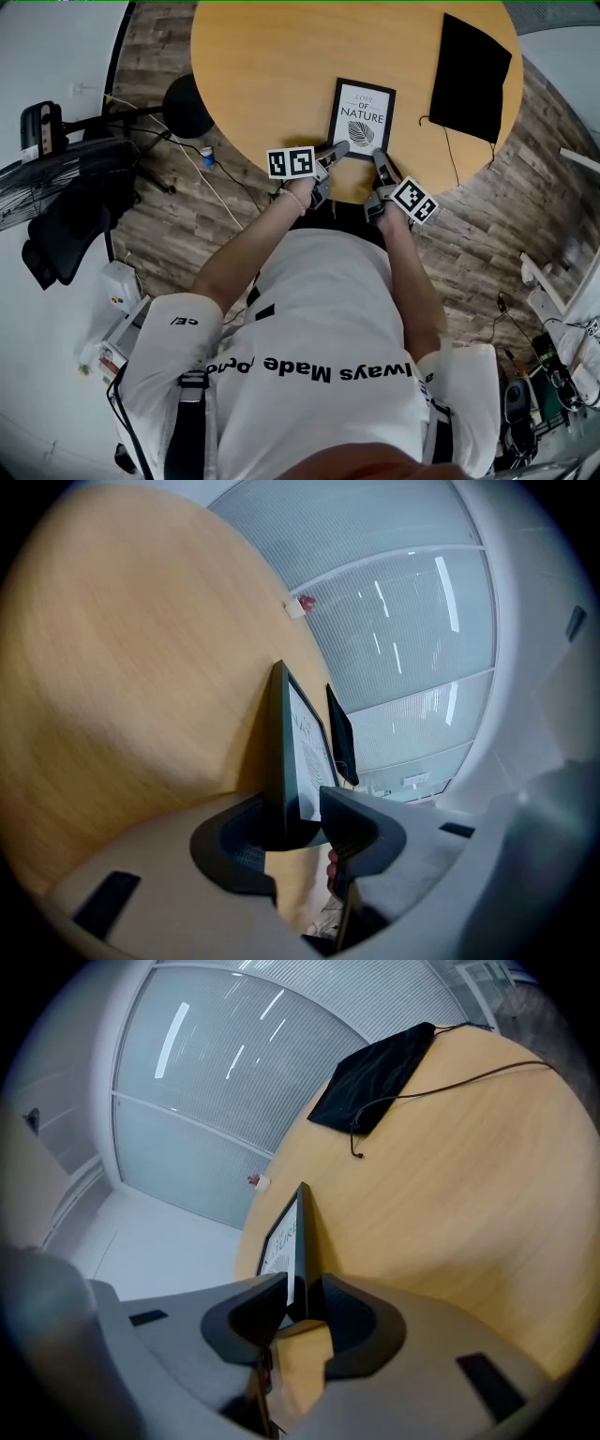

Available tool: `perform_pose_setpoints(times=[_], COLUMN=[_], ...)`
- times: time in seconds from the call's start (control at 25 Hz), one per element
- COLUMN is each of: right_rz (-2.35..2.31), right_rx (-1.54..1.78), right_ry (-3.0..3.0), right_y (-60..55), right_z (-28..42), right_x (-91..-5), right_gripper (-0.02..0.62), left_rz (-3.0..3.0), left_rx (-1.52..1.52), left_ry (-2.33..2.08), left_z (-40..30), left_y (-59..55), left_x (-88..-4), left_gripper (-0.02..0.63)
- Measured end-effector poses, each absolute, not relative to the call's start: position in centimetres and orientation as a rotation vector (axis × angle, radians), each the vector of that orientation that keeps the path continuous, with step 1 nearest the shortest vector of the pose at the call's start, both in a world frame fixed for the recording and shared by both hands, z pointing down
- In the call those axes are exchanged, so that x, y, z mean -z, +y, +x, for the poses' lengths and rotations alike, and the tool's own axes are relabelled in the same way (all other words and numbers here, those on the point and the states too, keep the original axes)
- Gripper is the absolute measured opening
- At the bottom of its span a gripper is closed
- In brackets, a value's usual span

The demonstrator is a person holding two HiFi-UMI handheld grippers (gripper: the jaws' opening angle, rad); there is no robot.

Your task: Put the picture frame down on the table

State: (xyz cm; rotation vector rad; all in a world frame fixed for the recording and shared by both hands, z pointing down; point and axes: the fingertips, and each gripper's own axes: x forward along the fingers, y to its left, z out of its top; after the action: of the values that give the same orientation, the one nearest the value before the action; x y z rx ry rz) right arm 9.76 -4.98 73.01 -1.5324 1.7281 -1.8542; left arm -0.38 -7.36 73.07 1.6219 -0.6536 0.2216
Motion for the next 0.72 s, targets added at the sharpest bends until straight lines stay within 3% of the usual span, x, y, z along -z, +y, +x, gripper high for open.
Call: perform_pose_setpoints(times=[0.72], right_rz=[-1.683], right_rx=[1.829], right_ry=[1.952], right_y=[-4.66], right_z=[9.42], right_x=[-73.61], right_gripper=[0.127], left_rz=[1.704], left_rx=[-0.389], left_ry=[-0.726], left_z=[-0.82], left_y=[-7.09], left_x=[-73.68], left_gripper=[0.173])
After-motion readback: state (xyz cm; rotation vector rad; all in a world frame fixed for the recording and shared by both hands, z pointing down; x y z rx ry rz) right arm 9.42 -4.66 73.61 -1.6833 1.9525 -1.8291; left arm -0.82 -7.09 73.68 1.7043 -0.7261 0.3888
